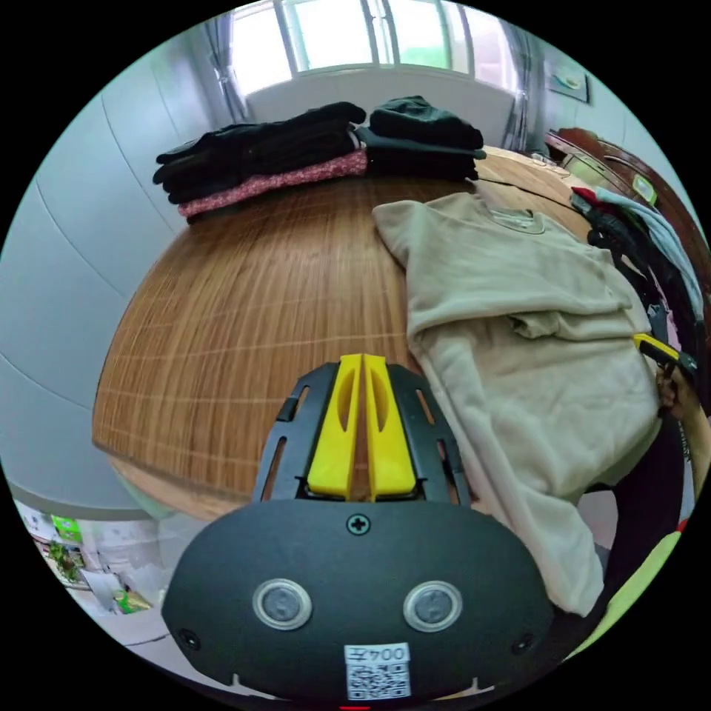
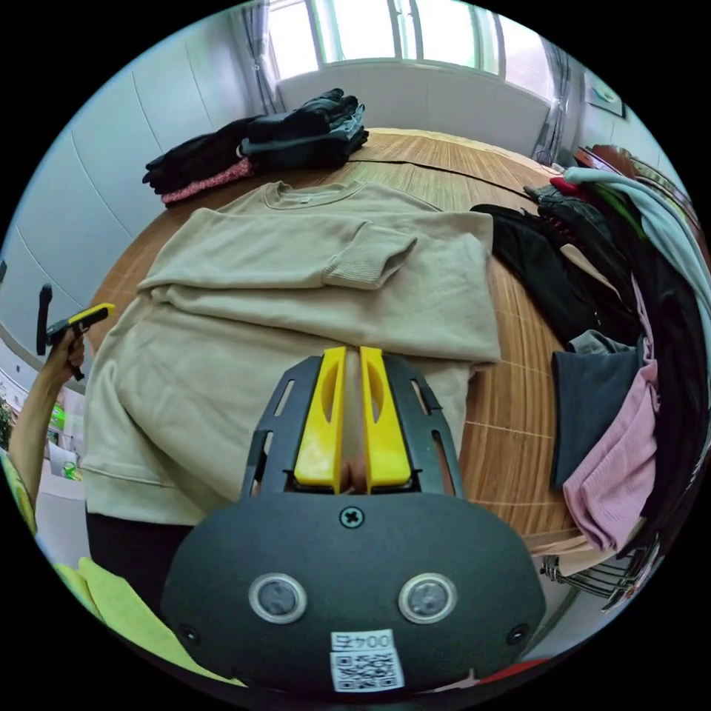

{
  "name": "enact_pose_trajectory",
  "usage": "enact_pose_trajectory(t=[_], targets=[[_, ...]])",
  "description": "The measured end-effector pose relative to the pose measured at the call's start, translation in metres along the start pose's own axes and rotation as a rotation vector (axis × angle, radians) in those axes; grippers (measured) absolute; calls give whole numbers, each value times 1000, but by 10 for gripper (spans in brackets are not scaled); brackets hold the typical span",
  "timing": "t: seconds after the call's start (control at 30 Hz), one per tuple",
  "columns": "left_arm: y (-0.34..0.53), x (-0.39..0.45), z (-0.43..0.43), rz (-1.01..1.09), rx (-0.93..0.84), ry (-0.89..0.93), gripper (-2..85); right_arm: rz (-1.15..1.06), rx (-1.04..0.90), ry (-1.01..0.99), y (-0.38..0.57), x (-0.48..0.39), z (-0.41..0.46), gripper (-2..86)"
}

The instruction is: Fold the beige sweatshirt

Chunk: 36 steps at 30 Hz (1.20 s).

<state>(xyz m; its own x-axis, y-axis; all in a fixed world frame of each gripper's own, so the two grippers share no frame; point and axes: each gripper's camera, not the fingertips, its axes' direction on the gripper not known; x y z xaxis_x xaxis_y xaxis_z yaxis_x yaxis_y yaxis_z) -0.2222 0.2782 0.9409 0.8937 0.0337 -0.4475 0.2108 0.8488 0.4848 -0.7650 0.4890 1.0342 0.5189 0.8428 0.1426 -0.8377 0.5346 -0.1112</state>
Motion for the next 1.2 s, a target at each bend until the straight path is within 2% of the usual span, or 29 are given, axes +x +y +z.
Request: enact_pose_trajectory(t=[0.03,0.1,0.17,0.23,0.43,0.5,0.6,0.67,0.73,0.9,1.03,1.1,1.2], targets=[[12,-12,-10,-14,-19,25,40,7,0,-18,0,4,-5,55],[36,-27,-28,-42,-44,189,67,22,37,-74,10,17,-34,79],[79,-27,-52,-118,-71,542,99,37,50,-132,25,31,-60,90],[119,-5,-70,-131,-89,684,108,67,65,-192,47,46,-85,93],[211,97,-98,-107,-178,626,130,178,27,-312,123,79,-122,89],[213,110,-107,-115,-139,516,129,206,-4,-313,139,86,-121,96],[199,125,-102,-74,-171,416,114,249,-57,-332,138,100,-115,123],[194,143,-98,23,-193,236,84,239,-117,-315,128,105,-110,135],[194,150,-100,63,-186,194,66,201,-184,-307,117,107,-101,150],[205,132,-100,-12,-140,274,32,-17,-545,-281,95,92,-28,178],[220,100,-98,-117,-100,380,26,-67,-712,-251,93,94,31,134],[226,84,-101,-171,-74,429,26,-40,-761,-338,92,102,48,42],[235,51,-109,-243,-37,492,27,-40,-672,-585,72,108,12,15]])
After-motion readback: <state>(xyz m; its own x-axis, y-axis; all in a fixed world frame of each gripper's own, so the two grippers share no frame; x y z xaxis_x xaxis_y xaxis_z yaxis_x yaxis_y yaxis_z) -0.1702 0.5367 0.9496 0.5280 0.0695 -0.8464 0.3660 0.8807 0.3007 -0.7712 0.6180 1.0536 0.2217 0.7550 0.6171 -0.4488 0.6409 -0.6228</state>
